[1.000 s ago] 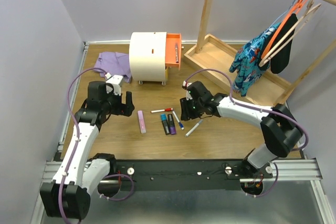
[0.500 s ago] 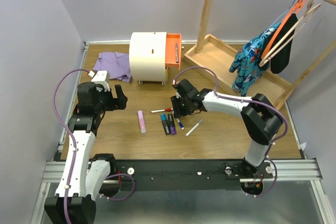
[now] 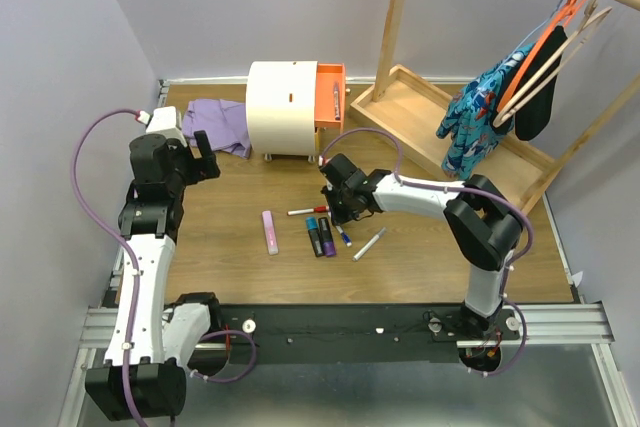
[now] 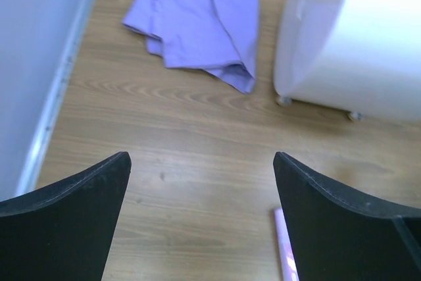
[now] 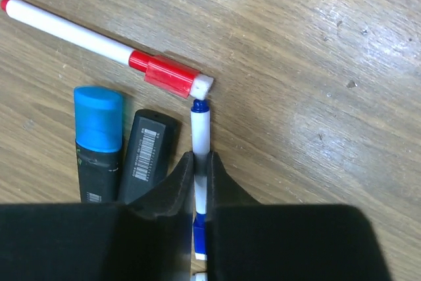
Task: Sort the stationery into containers
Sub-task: Pick up the pen from the center of the board, then place the pen in the drawer.
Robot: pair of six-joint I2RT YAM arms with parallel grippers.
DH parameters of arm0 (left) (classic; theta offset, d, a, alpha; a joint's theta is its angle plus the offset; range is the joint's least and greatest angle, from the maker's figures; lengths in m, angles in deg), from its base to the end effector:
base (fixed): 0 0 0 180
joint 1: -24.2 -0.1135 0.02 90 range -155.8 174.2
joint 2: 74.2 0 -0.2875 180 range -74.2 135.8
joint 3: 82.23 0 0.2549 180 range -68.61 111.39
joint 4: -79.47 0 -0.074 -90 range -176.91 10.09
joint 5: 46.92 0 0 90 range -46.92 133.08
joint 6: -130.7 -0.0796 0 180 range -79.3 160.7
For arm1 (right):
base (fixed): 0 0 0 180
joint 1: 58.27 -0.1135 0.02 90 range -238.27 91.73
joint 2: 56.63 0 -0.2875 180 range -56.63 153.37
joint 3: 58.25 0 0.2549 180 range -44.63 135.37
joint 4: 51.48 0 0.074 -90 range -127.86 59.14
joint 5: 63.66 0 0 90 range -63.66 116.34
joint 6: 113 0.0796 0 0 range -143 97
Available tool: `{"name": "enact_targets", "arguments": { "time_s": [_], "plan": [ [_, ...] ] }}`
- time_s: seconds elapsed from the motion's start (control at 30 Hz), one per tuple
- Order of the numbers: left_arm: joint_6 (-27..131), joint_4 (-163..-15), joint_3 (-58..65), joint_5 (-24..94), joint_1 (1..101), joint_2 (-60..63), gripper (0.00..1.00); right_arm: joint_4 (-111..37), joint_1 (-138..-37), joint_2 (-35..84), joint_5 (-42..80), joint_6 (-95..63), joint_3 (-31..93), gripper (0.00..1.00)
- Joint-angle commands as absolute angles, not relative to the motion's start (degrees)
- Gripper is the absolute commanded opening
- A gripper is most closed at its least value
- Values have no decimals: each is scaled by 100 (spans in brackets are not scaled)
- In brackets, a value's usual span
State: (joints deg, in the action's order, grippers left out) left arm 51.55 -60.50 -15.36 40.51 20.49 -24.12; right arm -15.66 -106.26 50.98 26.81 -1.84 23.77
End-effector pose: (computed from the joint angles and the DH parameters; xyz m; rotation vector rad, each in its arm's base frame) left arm 0.2204 0.0107 0.3471 -0.2216 1.9657 -0.1254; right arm 0.2751 0.3045 0.1426 -0.6238 2.6277 0.3814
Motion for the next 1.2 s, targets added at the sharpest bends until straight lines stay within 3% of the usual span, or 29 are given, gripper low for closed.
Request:
{"name": "enact_targets", "arguments": {
  "time_s": [0.0, 0.13, 0.43, 0.7, 0.83, 1.17],
  "plan": [
    [4870, -6555, -1491, 4950, 1831, -2542, 99, -957, -10688, 5174, 2924, -445, 2444, 3],
    [4677, -6950, -1544, 4924, 1717, -2595, 99, -623, -10565, 4516, 2828, -762, 2927, 1],
    [4799, -7917, -1728, 4871, 1542, -2349, 99, -912, -10011, 3890, 1351, -1202, 4596, 1],
    [4791, -7698, -1623, 4493, 978, -1988, 99, -235, -9529, 5708, 1454, -1614, 8406, 1],
    [4764, -7725, -1693, 4510, 978, -1962, 99, -516, -9238, 6570, 1974, -1834, 9421, 1],
    [4738, -7795, -1755, 4572, 811, -1874, 99, -1105, -8904, 7247, 2818, -1861, 9635, 0]
  ]
}}
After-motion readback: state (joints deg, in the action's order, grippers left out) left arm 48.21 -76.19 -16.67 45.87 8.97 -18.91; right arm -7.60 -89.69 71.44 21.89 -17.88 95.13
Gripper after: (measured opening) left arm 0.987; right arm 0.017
